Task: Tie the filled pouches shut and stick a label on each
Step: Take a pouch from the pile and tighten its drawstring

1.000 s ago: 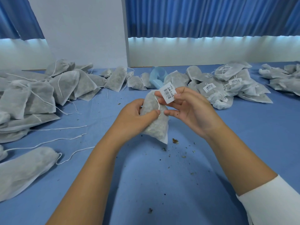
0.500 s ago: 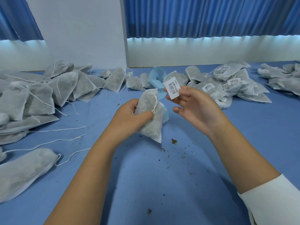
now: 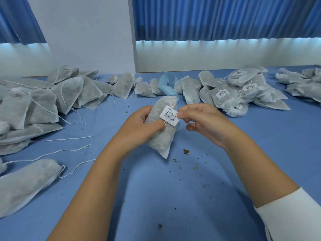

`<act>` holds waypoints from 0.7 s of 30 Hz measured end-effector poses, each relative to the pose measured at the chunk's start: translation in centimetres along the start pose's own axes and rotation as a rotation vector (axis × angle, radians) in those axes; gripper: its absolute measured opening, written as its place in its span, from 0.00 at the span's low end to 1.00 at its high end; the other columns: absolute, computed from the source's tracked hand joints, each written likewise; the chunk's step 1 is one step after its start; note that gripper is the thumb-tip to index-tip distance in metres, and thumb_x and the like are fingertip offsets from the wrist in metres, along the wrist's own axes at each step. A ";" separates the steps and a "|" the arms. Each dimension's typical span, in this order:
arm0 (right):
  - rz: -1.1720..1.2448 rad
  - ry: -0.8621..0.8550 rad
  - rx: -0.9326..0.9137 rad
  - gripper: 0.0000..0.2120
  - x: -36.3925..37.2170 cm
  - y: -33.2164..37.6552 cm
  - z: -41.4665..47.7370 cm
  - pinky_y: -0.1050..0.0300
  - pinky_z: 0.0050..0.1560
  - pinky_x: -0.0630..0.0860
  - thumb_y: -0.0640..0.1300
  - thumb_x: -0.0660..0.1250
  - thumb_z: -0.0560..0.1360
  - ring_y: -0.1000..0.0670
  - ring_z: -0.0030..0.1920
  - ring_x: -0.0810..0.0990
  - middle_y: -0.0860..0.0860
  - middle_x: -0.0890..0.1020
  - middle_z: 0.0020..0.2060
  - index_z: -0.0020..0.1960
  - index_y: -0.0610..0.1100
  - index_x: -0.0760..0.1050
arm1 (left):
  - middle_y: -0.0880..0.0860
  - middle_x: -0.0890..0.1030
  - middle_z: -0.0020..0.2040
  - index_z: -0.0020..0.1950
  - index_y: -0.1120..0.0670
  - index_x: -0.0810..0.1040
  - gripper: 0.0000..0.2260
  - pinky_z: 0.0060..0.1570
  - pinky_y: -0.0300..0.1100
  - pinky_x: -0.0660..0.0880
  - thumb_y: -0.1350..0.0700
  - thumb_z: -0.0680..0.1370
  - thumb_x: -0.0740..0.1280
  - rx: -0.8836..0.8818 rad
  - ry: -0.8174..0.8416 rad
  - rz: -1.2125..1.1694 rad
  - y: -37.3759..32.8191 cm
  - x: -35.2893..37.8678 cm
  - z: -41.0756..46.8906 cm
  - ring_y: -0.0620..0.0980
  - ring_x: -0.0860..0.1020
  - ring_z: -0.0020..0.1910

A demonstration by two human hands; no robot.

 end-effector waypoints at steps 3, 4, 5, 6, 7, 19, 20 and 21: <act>-0.100 -0.043 -0.013 0.10 0.1 -0.2 0.1 0.61 0.41 0.70 0.44 0.72 0.73 0.60 0.37 0.74 0.59 0.81 0.35 0.34 0.51 0.82 | 0.48 0.84 0.48 0.51 0.44 0.81 0.15 0.46 0.44 0.77 0.51 0.64 0.69 0.017 0.027 -0.015 -0.1 0.2 0.0 0.47 0.82 0.46; -0.136 -0.064 -0.019 0.09 0.0 -0.3 0.1 0.61 0.42 0.70 0.46 0.73 0.72 0.60 0.37 0.74 0.58 0.81 0.35 0.33 0.52 0.82 | 0.48 0.84 0.47 0.51 0.45 0.81 0.16 0.44 0.41 0.77 0.51 0.65 0.69 0.021 0.034 -0.018 0.0 0.2 0.0 0.44 0.82 0.45; -0.168 -0.086 -0.026 0.09 0.0 -0.3 0.1 0.60 0.42 0.71 0.48 0.74 0.71 0.59 0.38 0.73 0.58 0.81 0.36 0.33 0.53 0.81 | 0.47 0.84 0.46 0.52 0.45 0.81 0.16 0.43 0.40 0.76 0.51 0.65 0.69 0.023 0.041 -0.018 0.0 0.2 0.0 0.43 0.82 0.44; -0.193 -0.107 -0.035 0.08 -0.1 -0.4 0.2 0.61 0.42 0.70 0.49 0.74 0.71 0.58 0.38 0.73 0.57 0.80 0.36 0.33 0.53 0.81 | 0.46 0.84 0.45 0.52 0.46 0.80 0.16 0.43 0.39 0.75 0.51 0.65 0.69 0.026 0.047 -0.017 0.0 0.2 0.0 0.43 0.81 0.44; -0.209 -0.124 -0.049 0.08 -0.2 -0.4 0.2 0.64 0.40 0.70 0.49 0.75 0.71 0.59 0.37 0.73 0.58 0.80 0.35 0.33 0.53 0.80 | 0.47 0.84 0.45 0.52 0.47 0.80 0.15 0.43 0.40 0.75 0.50 0.66 0.70 0.029 0.050 -0.014 0.0 0.3 0.0 0.44 0.81 0.44; -0.152 -0.235 -0.155 0.05 -0.1 -0.1 0.4 0.69 0.33 0.69 0.46 0.75 0.71 0.55 0.34 0.71 0.55 0.82 0.38 0.44 0.47 0.80 | 0.48 0.78 0.39 0.48 0.57 0.79 0.11 0.40 0.41 0.71 0.50 0.81 0.64 0.025 -0.136 -0.048 0.3 -0.1 0.6 0.46 0.76 0.38; -0.149 -0.238 -0.149 0.06 0.0 -0.2 0.4 0.69 0.33 0.70 0.46 0.75 0.72 0.55 0.34 0.73 0.53 0.83 0.41 0.46 0.46 0.80 | 0.48 0.78 0.39 0.48 0.57 0.78 0.10 0.39 0.41 0.71 0.51 0.81 0.63 0.022 -0.149 -0.044 0.3 -0.1 0.6 0.45 0.75 0.38; -0.145 -0.238 -0.142 0.07 0.2 -0.3 0.4 0.70 0.33 0.70 0.46 0.75 0.72 0.57 0.33 0.75 0.52 0.83 0.42 0.47 0.45 0.80 | 0.46 0.77 0.38 0.47 0.56 0.78 0.09 0.39 0.41 0.70 0.52 0.81 0.63 0.014 -0.157 -0.037 0.4 -0.1 0.6 0.44 0.74 0.37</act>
Point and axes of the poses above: each hand's wrist, its own z-axis towards the middle knuckle, its own x-axis out of the palm, y = z × x, the point moved 7 cm from there along z, towards the middle knuckle
